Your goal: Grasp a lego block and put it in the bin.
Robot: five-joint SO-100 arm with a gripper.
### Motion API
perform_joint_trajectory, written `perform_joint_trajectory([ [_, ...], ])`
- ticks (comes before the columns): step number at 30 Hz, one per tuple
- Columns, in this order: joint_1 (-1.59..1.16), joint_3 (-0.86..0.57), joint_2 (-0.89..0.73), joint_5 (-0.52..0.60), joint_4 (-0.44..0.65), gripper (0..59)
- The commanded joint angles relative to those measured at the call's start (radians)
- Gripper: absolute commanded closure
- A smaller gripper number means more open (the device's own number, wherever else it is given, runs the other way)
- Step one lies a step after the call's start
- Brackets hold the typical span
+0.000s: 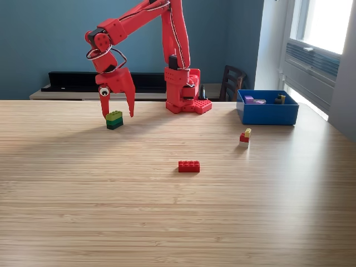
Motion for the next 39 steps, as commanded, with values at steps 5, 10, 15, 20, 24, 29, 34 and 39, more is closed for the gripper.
perform_joint_trajectory([
  [5,-0.021,0.003,0.087,0.006,-0.071,35.3],
  [10,-0.044,-0.031,0.087,0.017,-0.075,34.4],
  [15,-0.057,-0.026,0.087,0.028,-0.092,36.7],
  [20,-0.058,0.005,0.087,0.040,-0.106,51.9],
  [24,-0.060,-0.009,0.087,0.028,-0.106,55.5],
  [29,-0.103,-0.043,0.087,-0.018,-0.100,58.5],
  [34,-0.192,-0.187,0.087,-0.026,0.017,58.5],
  [39,-0.370,-0.416,0.087,-0.060,0.195,58.5],
])
